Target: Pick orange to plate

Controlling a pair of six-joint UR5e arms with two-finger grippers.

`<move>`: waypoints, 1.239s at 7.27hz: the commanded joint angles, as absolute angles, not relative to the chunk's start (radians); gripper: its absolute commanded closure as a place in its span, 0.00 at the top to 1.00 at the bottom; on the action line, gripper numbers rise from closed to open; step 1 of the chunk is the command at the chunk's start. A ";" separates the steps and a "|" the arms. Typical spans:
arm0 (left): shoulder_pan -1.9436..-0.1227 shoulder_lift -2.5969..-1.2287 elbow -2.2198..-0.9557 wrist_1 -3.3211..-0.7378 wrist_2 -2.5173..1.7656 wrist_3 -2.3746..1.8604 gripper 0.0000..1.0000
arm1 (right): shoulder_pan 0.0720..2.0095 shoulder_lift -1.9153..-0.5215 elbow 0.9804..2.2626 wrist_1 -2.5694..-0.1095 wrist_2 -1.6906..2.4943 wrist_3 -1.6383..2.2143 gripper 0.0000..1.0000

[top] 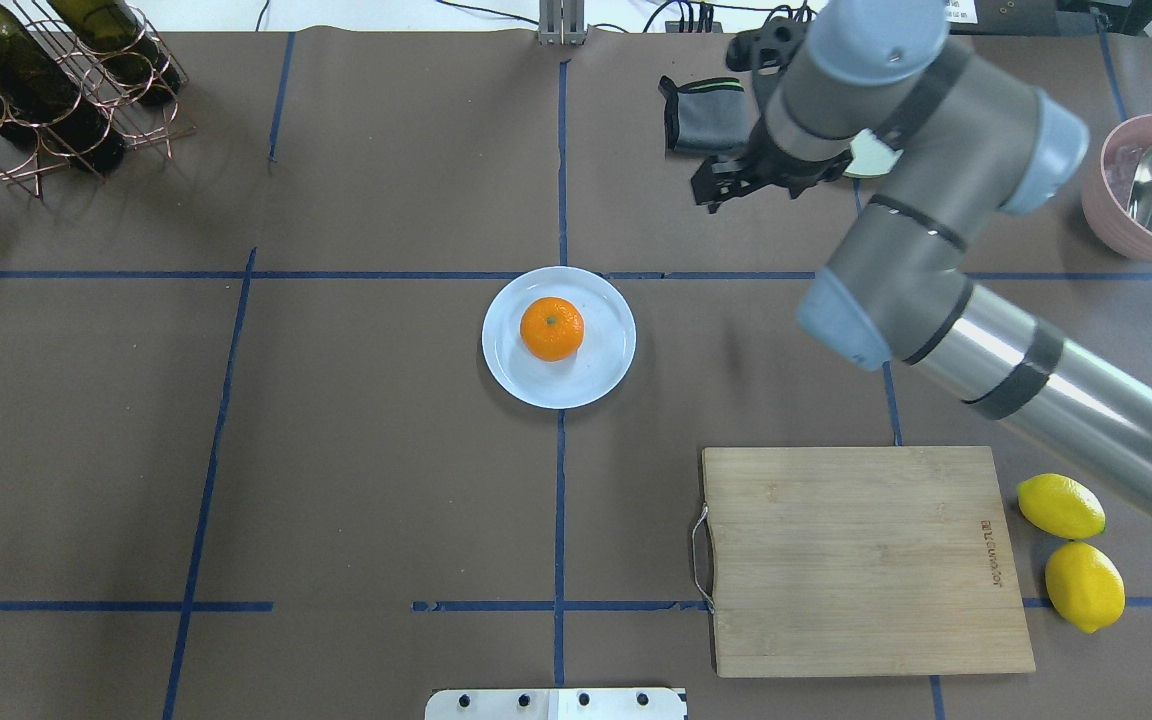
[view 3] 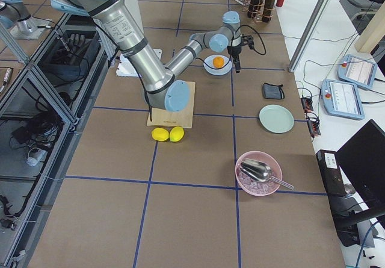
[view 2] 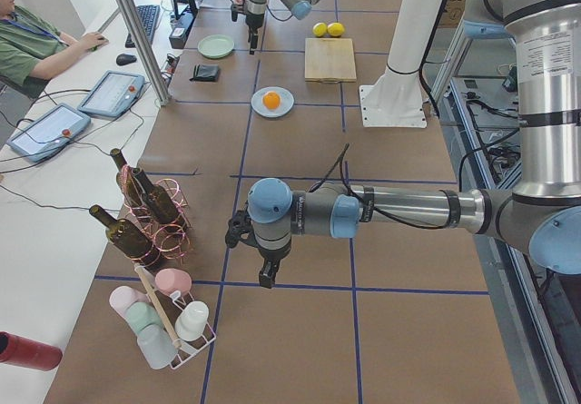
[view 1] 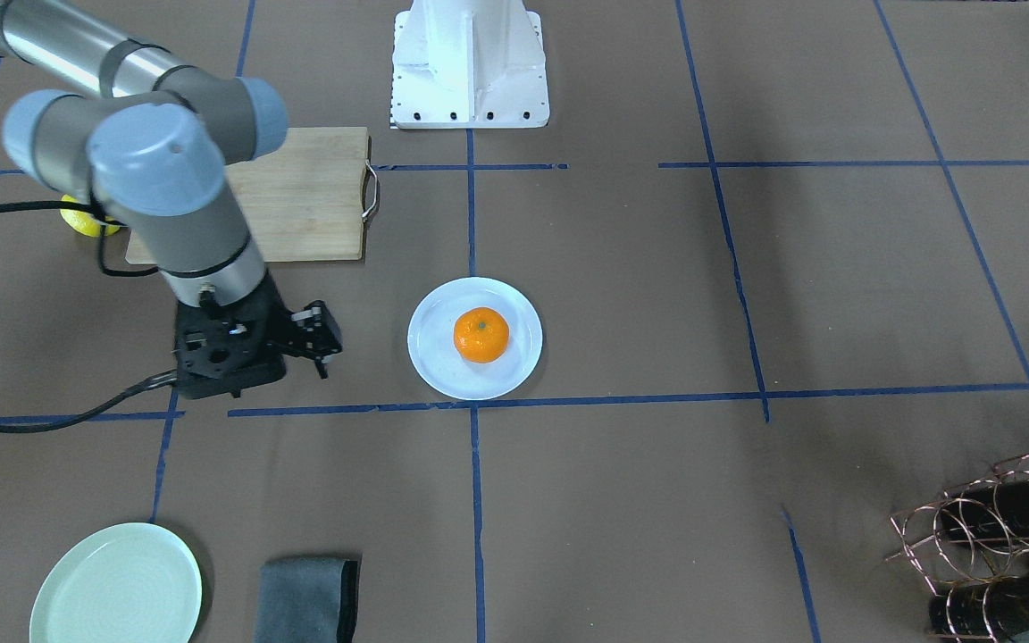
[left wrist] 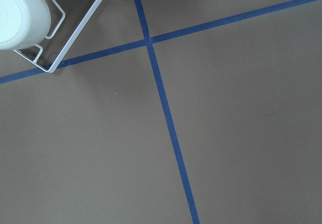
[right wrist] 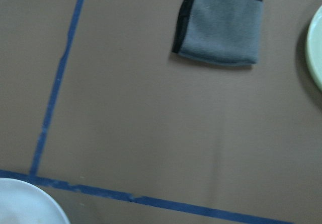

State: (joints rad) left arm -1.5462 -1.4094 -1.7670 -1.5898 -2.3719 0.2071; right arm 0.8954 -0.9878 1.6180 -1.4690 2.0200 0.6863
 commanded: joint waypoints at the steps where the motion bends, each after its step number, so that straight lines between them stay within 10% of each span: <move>1: -1.548 -1.407 -1.778 -1.588 -2.370 0.206 1.00 | 1.120 -1.191 1.678 -1.476 2.193 0.315 1.00; 5: -1.548 -1.396 -1.776 -1.585 -2.368 0.206 1.00 | 1.346 -1.645 1.646 -1.343 2.183 0.120 1.00; 9: -1.548 -1.396 -1.779 -1.586 -2.370 0.206 1.00 | 1.508 -1.677 1.702 -1.502 2.260 0.076 1.00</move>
